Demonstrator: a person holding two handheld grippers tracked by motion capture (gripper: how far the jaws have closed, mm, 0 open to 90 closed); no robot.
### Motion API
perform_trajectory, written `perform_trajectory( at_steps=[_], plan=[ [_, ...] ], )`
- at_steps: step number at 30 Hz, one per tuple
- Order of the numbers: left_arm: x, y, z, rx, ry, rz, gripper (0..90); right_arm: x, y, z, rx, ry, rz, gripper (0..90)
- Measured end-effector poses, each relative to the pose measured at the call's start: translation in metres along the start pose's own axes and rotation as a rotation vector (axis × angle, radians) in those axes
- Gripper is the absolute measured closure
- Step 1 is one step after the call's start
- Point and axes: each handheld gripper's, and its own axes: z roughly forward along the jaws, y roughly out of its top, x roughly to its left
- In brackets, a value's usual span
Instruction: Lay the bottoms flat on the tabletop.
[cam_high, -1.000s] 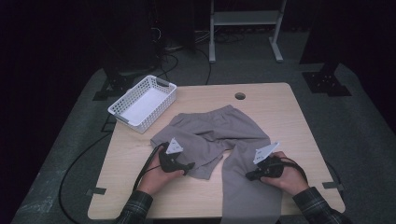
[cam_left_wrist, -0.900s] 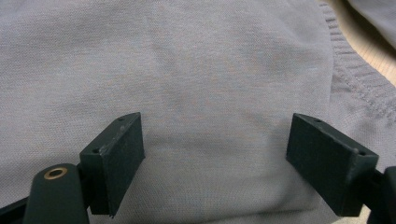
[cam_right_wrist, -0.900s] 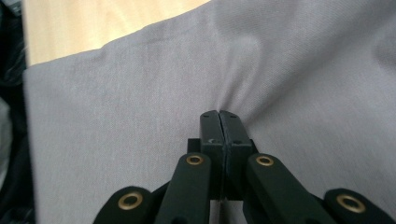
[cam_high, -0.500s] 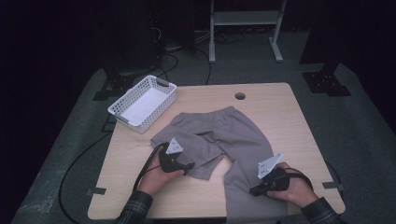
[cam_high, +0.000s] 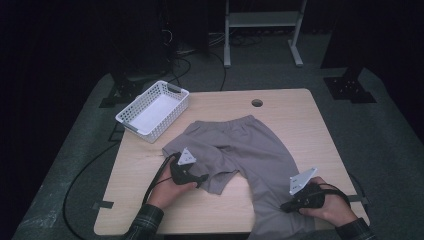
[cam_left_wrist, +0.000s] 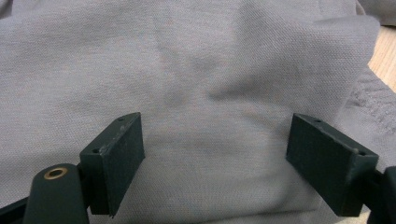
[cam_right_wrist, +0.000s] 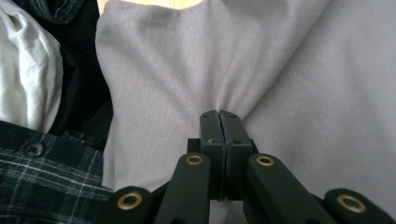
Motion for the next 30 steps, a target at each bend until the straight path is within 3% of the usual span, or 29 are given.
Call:
perform_trajectory(
  at_steps=[5,8,11,16,24,27,30],
  plan=[
    [0.000,0.000,0.000,0.002,0.001,0.001,17.8,-0.007,0.012,-0.011,-0.162,-0.079,0.009,71.9],
    [0.000,0.001,0.000,0.003,0.002,0.000,17.8,-0.010,0.026,-0.011,-0.216,-0.129,0.003,67.9],
    [0.000,0.001,0.000,0.004,0.003,0.000,17.8,-0.009,0.044,-0.002,-0.237,-0.114,-0.029,64.7],
    [0.000,0.001,0.000,0.004,0.001,0.002,17.7,-0.014,0.063,0.021,-0.198,-0.099,-0.046,60.8],
    [0.001,0.000,0.000,0.010,-0.001,0.009,17.8,-0.008,0.079,0.056,-0.079,-0.013,-0.110,57.9],
    [0.000,0.000,0.000,0.005,-0.002,0.005,17.8,-0.002,0.081,0.058,-0.069,0.016,-0.134,58.0],
    [-0.002,0.001,-0.002,0.016,-0.007,0.003,18.1,-0.002,0.082,0.056,-0.096,-0.004,-0.123,57.7]
  ],
)
